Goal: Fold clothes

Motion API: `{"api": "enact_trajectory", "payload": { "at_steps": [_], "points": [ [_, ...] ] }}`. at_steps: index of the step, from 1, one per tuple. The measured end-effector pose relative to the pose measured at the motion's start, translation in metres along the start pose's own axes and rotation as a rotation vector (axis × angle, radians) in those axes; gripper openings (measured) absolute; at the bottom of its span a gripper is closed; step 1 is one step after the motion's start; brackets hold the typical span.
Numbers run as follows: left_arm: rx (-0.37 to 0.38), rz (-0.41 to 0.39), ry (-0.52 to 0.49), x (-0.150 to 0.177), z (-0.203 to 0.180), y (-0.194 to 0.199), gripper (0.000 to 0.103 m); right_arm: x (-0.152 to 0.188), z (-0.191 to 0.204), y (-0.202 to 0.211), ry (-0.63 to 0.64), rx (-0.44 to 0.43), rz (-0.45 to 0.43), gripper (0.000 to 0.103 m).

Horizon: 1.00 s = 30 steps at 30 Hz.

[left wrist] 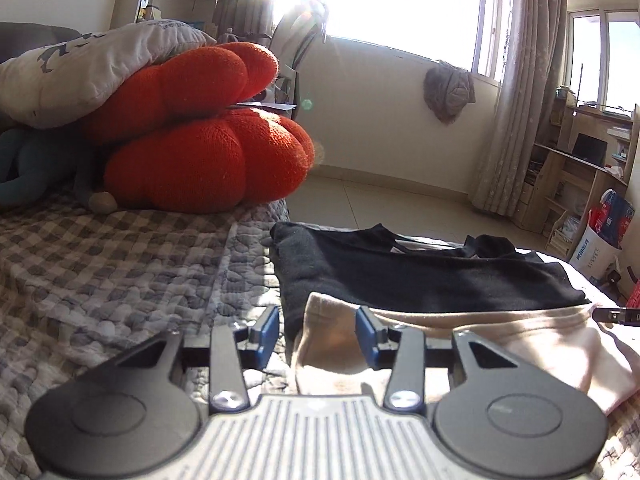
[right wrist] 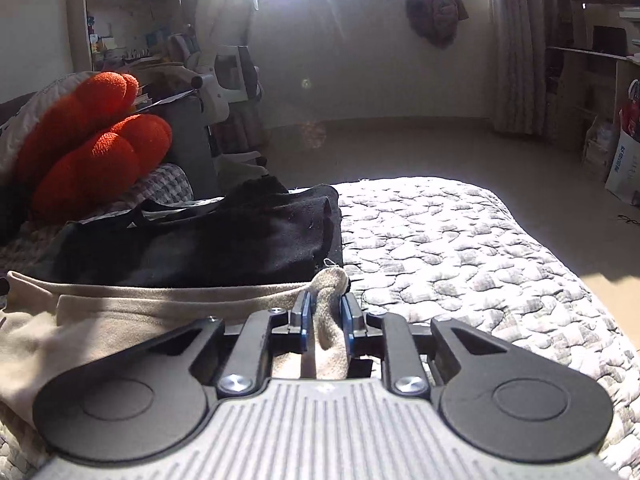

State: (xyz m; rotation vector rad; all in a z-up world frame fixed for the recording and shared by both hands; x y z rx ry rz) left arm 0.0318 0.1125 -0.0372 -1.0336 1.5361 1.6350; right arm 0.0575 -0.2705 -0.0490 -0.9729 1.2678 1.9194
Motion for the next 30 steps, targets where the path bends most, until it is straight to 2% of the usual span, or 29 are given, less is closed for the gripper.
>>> {"api": "enact_trajectory", "payload": {
  "at_steps": [2,3,4,6,8,10,12,15,17,18,19,21,25,30],
  "points": [
    [0.001,0.006,-0.011,0.001,-0.004,-0.004,0.039,0.0,-0.001,-0.003,-0.012,-0.007,0.003,0.024],
    [0.006,0.004,-0.01,0.002,-0.005,-0.004,0.02,-0.001,-0.001,-0.004,-0.016,-0.011,0.003,0.024],
    [0.012,0.0,-0.008,0.002,-0.005,-0.003,0.01,0.0,-0.001,-0.004,-0.016,-0.012,-0.004,0.023],
    [0.017,-0.02,-0.005,0.002,-0.005,0.001,0.009,0.0,0.0,0.0,-0.012,-0.008,-0.028,0.023],
    [-0.014,-0.06,0.004,0.0,-0.003,0.011,0.008,-0.002,0.001,0.009,-0.002,0.002,-0.068,0.015],
    [-0.041,-0.083,0.026,-0.003,0.001,0.02,0.008,-0.005,0.001,0.017,0.008,0.008,-0.111,0.014],
    [-0.06,-0.066,0.026,-0.007,0.001,0.018,0.008,-0.01,0.001,0.02,0.016,0.011,-0.136,0.014],
    [-0.12,0.008,0.002,-0.01,-0.001,0.002,0.009,-0.016,0.0,0.011,0.01,0.014,-0.108,0.014],
    [-0.147,0.013,0.021,-0.012,0.001,0.0,0.011,-0.019,0.001,0.007,-0.001,0.017,-0.094,0.014],
    [-0.134,0.004,0.039,-0.013,0.003,0.003,0.016,-0.019,0.003,0.008,-0.003,0.001,-0.093,0.015],
    [-0.111,-0.005,0.055,-0.015,0.004,0.006,0.019,-0.02,0.005,0.009,-0.006,-0.015,-0.091,0.021],
    [-0.052,-0.017,0.052,-0.015,0.001,0.014,0.02,-0.019,0.012,0.011,0.016,-0.03,-0.072,0.022],
    [0.076,0.004,-0.047,-0.007,-0.019,0.02,0.02,-0.014,0.03,0.01,0.037,-0.094,-0.005,0.022],
    [0.238,0.057,-0.166,0.006,-0.05,0.022,0.02,-0.004,0.071,-0.001,0.13,-0.194,0.099,0.022]
  ]
}}
Point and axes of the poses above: each gripper's, at about its wrist camera, not at the fingertips, and y roughly against the way its jaws point, z to its left, x to its underside, the point moved 3 cm from there along -y, roughly the way its jaws point, and after that the axes turned 14 degrees about -x, right-handed, at the moved point
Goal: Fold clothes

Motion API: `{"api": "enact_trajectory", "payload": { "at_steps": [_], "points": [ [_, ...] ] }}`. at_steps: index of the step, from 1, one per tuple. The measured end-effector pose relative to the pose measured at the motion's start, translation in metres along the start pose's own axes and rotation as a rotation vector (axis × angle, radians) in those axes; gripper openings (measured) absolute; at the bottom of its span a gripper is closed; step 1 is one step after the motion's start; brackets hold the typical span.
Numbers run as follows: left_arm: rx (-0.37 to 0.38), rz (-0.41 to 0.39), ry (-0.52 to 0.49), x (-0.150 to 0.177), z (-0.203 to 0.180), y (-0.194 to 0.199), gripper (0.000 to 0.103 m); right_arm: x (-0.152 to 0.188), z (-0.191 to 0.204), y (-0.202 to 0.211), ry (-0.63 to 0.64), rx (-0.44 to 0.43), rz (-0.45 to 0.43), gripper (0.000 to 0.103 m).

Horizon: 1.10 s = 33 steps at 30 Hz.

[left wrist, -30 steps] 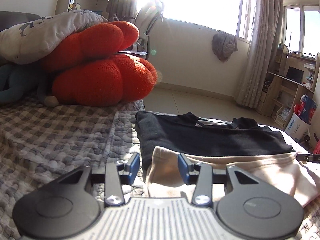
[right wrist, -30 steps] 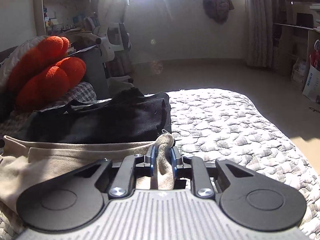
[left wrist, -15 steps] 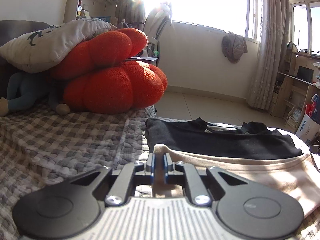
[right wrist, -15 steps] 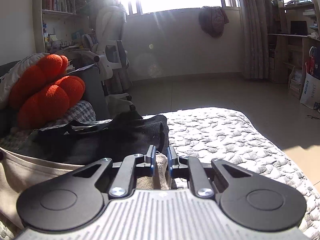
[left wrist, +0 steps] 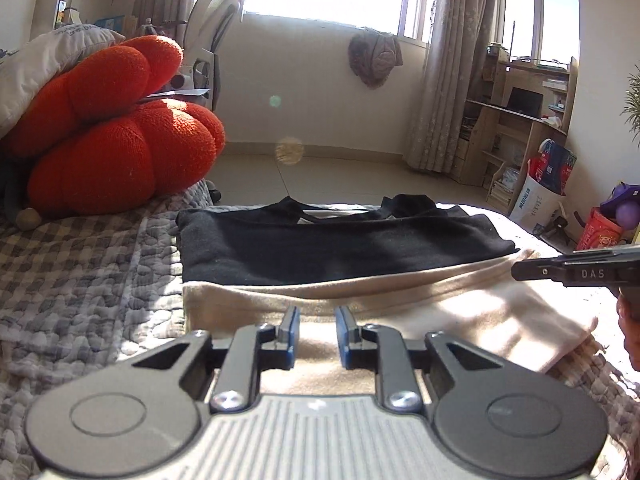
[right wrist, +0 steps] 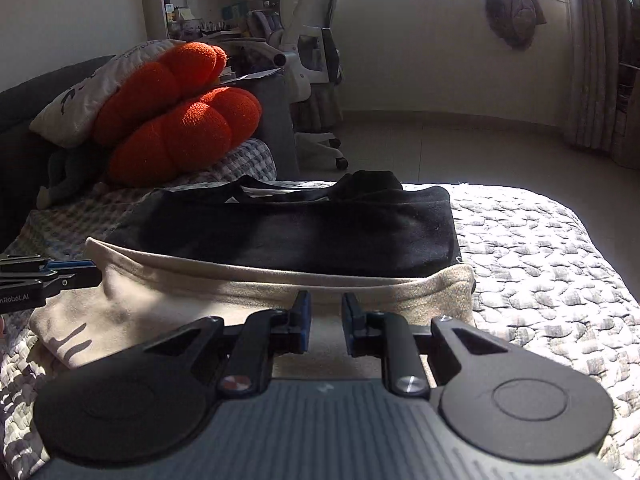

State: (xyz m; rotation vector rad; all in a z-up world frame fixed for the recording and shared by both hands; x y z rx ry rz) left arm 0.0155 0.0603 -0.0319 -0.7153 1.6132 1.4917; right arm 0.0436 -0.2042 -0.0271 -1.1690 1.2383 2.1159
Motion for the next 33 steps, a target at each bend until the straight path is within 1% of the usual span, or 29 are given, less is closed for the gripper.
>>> {"api": "enact_trajectory", "payload": {
  "at_steps": [2,3,4,5,8,9,10,12,14,15,16,18,20,23,24,27,29,33],
  "points": [
    [0.042,0.033,-0.044,0.003,-0.013,-0.005,0.02,0.003,0.021,-0.011,0.052,-0.05,0.053,0.022],
    [0.052,0.054,-0.065,0.006,-0.019,-0.01,0.02,0.004,0.027,-0.016,0.065,-0.07,0.075,0.022],
    [0.042,0.062,-0.084,0.009,-0.023,-0.014,0.02,0.005,0.031,-0.02,0.072,-0.085,0.093,0.022],
    [0.024,0.064,-0.105,0.011,-0.026,-0.018,0.021,0.007,0.036,-0.029,0.076,-0.106,0.131,0.022],
    [-0.02,0.043,-0.132,0.011,-0.027,-0.024,0.027,0.01,0.041,-0.045,0.128,-0.101,0.154,0.024],
    [-0.043,0.039,-0.138,0.009,-0.026,-0.026,0.032,0.008,0.041,-0.048,0.138,-0.097,0.156,0.025],
    [-0.083,0.029,-0.15,0.008,-0.023,-0.028,0.037,0.005,0.039,-0.052,0.127,-0.091,0.151,0.025],
    [-0.147,0.02,-0.168,0.005,-0.015,-0.032,0.038,-0.001,0.034,-0.059,0.109,-0.077,0.141,0.025],
    [-0.18,0.026,-0.14,0.002,-0.004,-0.034,0.037,-0.005,0.03,-0.064,0.096,-0.062,0.13,0.024],
    [-0.184,0.028,-0.122,0.001,0.0,-0.032,0.037,-0.007,0.028,-0.066,0.09,-0.054,0.124,0.023],
    [-0.182,0.027,-0.106,-0.001,0.002,-0.029,0.033,-0.009,0.028,-0.063,0.082,-0.054,0.122,0.023],
    [-0.178,0.026,-0.072,-0.003,0.007,-0.022,0.033,-0.011,0.03,-0.058,0.068,-0.054,0.117,0.023],
    [-0.146,0.018,-0.072,-0.003,0.006,-0.011,0.034,-0.012,0.033,-0.052,0.073,-0.052,0.115,0.028],
    [-0.092,0.035,-0.082,0.002,0.001,-0.003,0.035,-0.008,0.04,-0.047,0.097,-0.061,0.143,0.03],
    [-0.086,0.043,-0.088,0.004,0.001,-0.002,0.035,-0.005,0.042,-0.046,0.106,-0.063,0.156,0.031],
    [-0.112,0.077,-0.104,0.018,0.005,-0.001,0.035,0.005,0.04,-0.042,0.143,-0.029,0.18,0.032],
    [-0.116,0.082,-0.081,0.025,0.013,0.005,0.035,0.009,0.033,-0.033,0.132,-0.025,0.165,0.038],
    [-0.112,0.085,-0.026,0.03,0.03,0.021,0.036,0.013,0.022,-0.016,0.097,-0.007,0.144,0.038]
  ]
}}
Point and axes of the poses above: each gripper's, at about its wrist camera, not at the fingertips, and y roughly against the way its jaws point, z to its left, x to its underside, the point moved 3 cm from there along -y, roughly the way its jaws point, and after that the axes turned 14 degrees about -x, right-handed, at the moved point
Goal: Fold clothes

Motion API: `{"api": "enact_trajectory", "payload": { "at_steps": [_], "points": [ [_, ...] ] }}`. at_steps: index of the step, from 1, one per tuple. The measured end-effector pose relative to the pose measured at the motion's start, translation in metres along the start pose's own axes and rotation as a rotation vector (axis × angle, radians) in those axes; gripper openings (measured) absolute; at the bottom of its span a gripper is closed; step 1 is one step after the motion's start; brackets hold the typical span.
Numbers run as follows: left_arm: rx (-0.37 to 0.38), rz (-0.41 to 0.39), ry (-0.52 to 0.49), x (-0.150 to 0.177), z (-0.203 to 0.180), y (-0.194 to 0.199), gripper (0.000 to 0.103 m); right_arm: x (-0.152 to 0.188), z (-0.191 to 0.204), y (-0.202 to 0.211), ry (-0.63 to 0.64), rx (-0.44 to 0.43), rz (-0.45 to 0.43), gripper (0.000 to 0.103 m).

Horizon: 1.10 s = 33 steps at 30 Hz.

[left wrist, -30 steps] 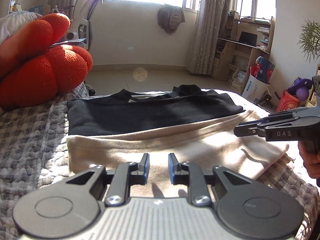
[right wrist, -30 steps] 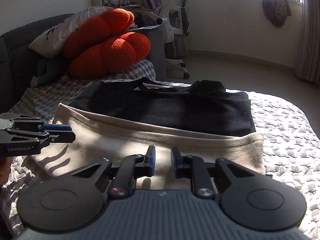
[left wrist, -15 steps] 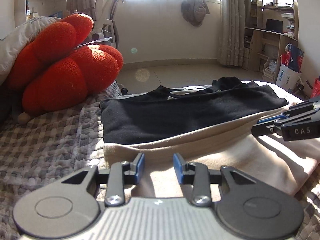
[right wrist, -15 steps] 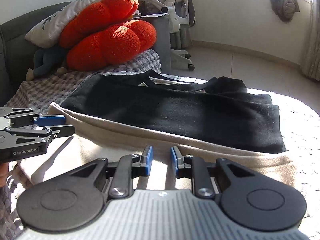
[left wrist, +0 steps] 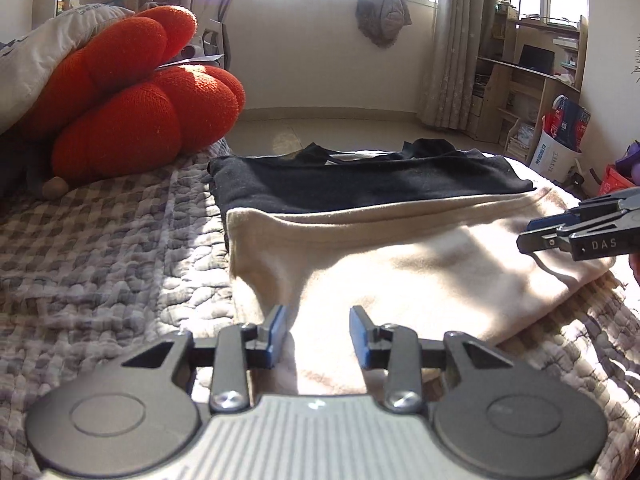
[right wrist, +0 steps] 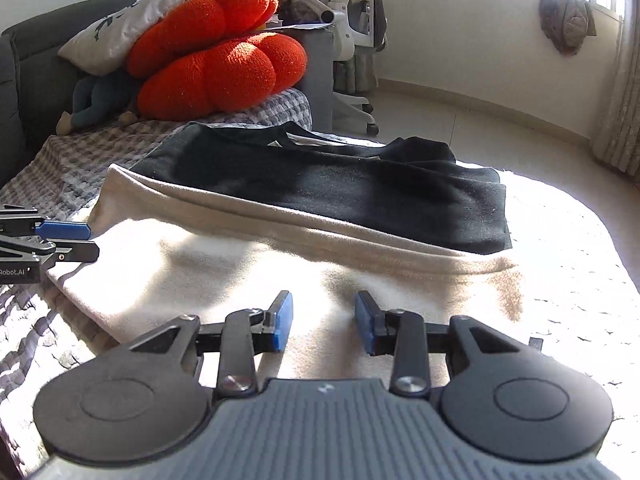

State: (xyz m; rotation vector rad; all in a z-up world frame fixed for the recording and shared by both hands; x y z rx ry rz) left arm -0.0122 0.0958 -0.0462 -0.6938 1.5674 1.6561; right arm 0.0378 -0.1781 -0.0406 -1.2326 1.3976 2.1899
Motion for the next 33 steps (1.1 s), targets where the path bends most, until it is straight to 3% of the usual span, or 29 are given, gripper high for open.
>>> {"api": "enact_trajectory", "payload": {
  "at_steps": [6,10,15,19,28,33],
  "points": [
    [0.0,-0.007,0.02,0.01,0.015,0.017,0.036,0.014,-0.016,0.024,-0.049,0.048,0.0,0.039],
    [-0.042,0.025,0.03,0.015,0.024,0.021,0.044,0.027,-0.03,0.042,-0.093,0.08,-0.005,0.039],
    [0.008,0.066,0.128,0.023,0.042,0.028,0.044,0.041,-0.044,0.069,-0.192,0.063,-0.046,0.039],
    [0.047,0.1,0.208,0.024,0.053,0.029,0.044,0.048,-0.051,0.084,-0.251,0.101,-0.063,0.042],
    [0.125,0.151,0.346,0.025,0.063,0.029,0.043,0.07,-0.071,0.107,-0.457,0.007,-0.114,0.042],
    [0.186,0.202,0.416,0.025,0.066,0.019,0.041,0.07,-0.077,0.098,-0.53,-0.086,-0.099,0.042]
  ]
}}
Point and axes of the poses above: each gripper's, at about its wrist camera, not at the fingertips, and y roughly against the way its jaws point, z to its left, x to its underside, the point moved 3 cm from there along -y, roughly the way its jaws point, and after that the axes turned 14 degrees about -x, right-handed, at the moved point
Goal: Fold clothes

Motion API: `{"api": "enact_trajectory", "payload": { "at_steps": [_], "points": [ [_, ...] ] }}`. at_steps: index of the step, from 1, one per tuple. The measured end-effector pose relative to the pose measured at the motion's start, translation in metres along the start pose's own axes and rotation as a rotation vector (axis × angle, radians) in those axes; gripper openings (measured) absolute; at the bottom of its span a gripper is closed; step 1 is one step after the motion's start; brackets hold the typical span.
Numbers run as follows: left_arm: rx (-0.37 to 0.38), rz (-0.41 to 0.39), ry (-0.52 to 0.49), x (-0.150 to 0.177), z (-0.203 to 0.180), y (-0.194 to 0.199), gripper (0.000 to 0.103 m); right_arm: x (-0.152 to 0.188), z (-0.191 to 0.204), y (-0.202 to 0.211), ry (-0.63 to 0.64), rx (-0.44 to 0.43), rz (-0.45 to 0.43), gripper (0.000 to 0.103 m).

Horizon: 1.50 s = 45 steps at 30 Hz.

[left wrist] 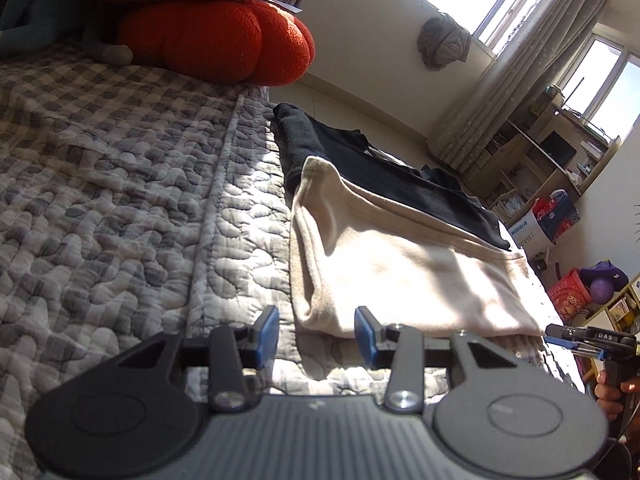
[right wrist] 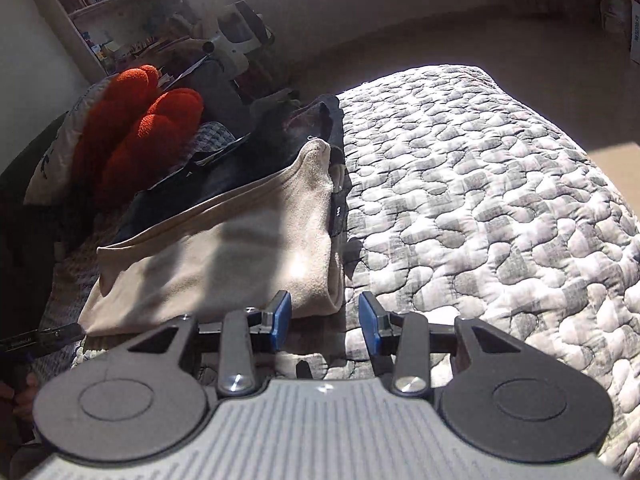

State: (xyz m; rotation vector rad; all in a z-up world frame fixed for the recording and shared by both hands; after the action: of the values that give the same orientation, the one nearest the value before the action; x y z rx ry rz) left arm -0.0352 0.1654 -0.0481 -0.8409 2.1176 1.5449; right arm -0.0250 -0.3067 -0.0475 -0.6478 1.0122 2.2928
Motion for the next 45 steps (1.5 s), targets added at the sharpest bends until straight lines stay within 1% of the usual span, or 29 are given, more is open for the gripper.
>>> {"api": "enact_trajectory", "payload": {
  "at_steps": [6,7,11,13,17,18,19,20,21,22,26,31,36,45],
  "points": [
    [0.08,0.095,0.142,-0.008,0.013,-0.008,0.041,-0.006,-0.009,-0.002,-0.127,-0.093,0.006,0.044],
    [0.094,0.112,0.153,-0.009,0.013,-0.01,0.041,-0.006,-0.01,-0.002,-0.143,-0.104,0.012,0.044],
    [0.137,0.17,0.184,-0.011,0.01,-0.02,0.041,-0.008,-0.021,-0.001,-0.288,-0.174,0.03,0.044],
    [0.149,0.182,0.2,-0.013,0.007,-0.025,0.041,-0.009,-0.024,-0.003,-0.315,-0.193,0.03,0.044],
    [0.165,0.218,0.215,-0.013,-0.004,-0.037,0.039,-0.013,-0.019,-0.008,-0.316,-0.195,0.021,0.044],
    [0.148,0.218,0.207,-0.012,-0.008,-0.039,0.031,-0.013,-0.017,-0.01,-0.312,-0.189,0.014,0.043],
    [0.124,0.213,0.198,-0.01,-0.012,-0.042,0.018,-0.013,-0.015,-0.012,-0.303,-0.175,0.016,0.034],
    [0.111,0.21,0.206,-0.01,-0.015,-0.043,0.015,-0.013,-0.013,-0.015,-0.295,-0.16,0.019,0.02],
    [0.103,0.208,0.224,-0.009,-0.016,-0.042,0.013,-0.011,-0.012,-0.018,-0.296,-0.142,0.016,0.019],
    [0.096,0.207,0.242,-0.009,-0.017,-0.042,0.01,-0.011,-0.011,-0.018,-0.297,-0.142,0.007,0.019],
    [0.062,0.169,0.227,-0.005,-0.02,-0.03,0.008,-0.008,-0.008,-0.005,-0.305,-0.14,-0.028,0.017],
    [0.094,0.136,0.244,-0.003,-0.015,-0.009,0.006,-0.005,-0.008,0.017,-0.337,-0.177,-0.072,0.016],
    [0.108,0.123,0.235,0.003,-0.017,0.009,0.004,0.004,0.002,0.029,-0.33,-0.187,-0.071,0.016],
    [0.138,0.113,0.236,0.027,-0.008,0.051,0.003,0.028,0.014,0.065,-0.359,-0.202,-0.049,0.016]
  ]
}}
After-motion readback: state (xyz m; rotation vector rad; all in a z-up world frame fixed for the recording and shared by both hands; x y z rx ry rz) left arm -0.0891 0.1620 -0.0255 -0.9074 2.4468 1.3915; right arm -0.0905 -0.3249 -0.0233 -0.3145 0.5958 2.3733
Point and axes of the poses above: each gripper's, at about its wrist camera, not at the fingertips, and y roughly against the way its jaws point, z to its left, x to its underside, the point moved 3 cm from there along -y, roughly the way its jaws point, and after that the axes turned 14 degrees about -x, right-handed, at the moved point
